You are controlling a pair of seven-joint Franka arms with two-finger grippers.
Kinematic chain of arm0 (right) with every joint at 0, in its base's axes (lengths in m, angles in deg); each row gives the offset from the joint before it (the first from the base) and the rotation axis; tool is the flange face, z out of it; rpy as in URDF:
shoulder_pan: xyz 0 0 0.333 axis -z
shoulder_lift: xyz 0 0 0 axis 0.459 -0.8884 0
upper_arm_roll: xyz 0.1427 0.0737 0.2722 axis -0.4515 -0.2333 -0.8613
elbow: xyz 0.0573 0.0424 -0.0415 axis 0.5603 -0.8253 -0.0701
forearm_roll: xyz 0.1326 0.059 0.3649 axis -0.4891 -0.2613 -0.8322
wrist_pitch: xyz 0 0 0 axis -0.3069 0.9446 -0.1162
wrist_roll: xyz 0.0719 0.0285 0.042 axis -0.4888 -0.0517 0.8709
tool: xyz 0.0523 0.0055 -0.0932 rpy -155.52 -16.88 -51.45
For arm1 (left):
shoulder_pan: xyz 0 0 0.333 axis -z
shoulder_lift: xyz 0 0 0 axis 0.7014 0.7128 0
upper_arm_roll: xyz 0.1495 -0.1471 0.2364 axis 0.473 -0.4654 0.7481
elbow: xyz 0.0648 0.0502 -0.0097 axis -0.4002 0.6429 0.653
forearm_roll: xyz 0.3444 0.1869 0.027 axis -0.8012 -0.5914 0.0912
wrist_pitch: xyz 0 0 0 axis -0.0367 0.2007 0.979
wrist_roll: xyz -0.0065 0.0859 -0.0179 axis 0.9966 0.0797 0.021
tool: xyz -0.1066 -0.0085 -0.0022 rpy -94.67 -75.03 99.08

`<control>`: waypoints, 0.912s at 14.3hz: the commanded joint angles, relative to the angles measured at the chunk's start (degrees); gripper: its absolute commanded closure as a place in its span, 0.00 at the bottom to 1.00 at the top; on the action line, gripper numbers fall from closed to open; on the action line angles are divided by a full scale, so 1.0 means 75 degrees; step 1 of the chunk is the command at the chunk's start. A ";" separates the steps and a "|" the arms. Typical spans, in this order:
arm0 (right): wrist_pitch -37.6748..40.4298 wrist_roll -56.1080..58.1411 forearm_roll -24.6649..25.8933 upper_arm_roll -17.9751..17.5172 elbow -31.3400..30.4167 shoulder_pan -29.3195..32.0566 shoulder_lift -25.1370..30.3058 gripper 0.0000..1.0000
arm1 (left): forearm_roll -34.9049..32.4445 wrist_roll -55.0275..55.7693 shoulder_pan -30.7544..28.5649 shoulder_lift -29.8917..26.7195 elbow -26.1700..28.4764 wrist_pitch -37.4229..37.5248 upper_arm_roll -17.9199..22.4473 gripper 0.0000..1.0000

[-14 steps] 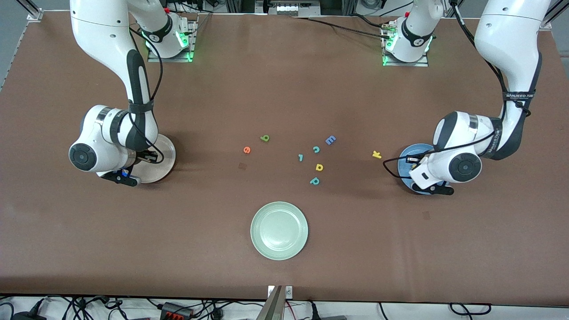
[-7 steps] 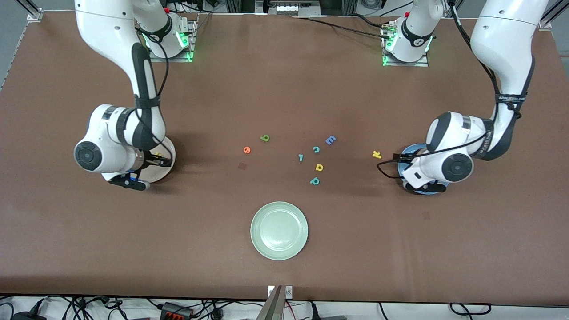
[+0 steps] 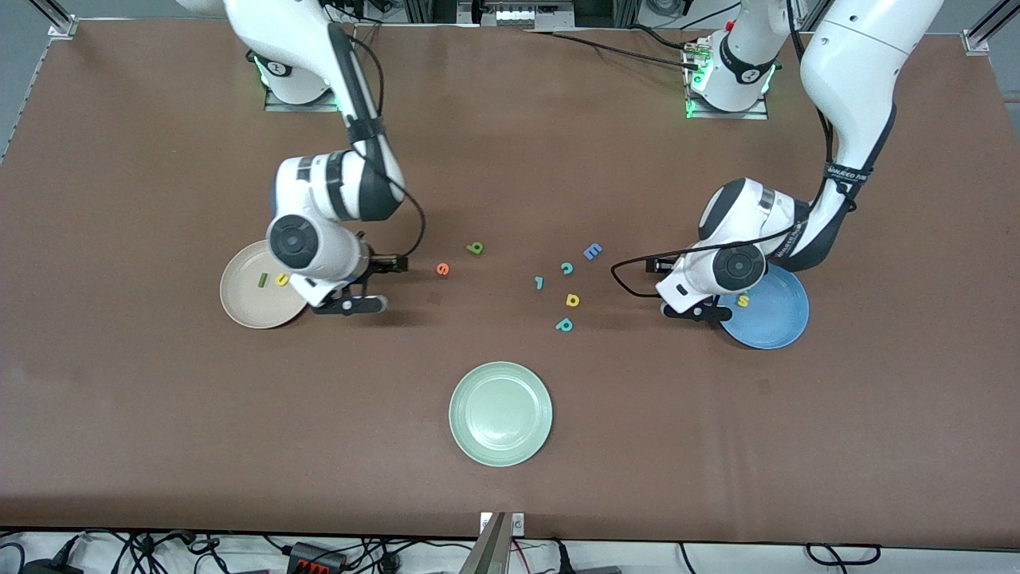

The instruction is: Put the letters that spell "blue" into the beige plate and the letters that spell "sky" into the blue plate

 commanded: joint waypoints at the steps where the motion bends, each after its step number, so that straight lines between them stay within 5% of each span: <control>1: -0.0857 -0.0190 -0.0173 0.0073 -0.0532 -0.0757 0.0053 0.00 | -0.0135 -0.0177 -0.0056 -0.0302 0.0536 -0.0709 -0.0009 0.00; 6: -0.1867 -0.2345 -0.0802 0.0038 -0.0604 -0.1309 -0.0368 0.00 | -0.0453 -0.1151 -0.0197 -0.0009 0.0548 -0.1296 -0.0009 0.10; 13: -0.2583 -0.2559 -0.2060 0.0038 -0.0580 -0.1580 -0.0837 0.13 | -0.0711 -0.1151 -0.0244 0.0179 0.0560 -0.1590 0.0003 0.32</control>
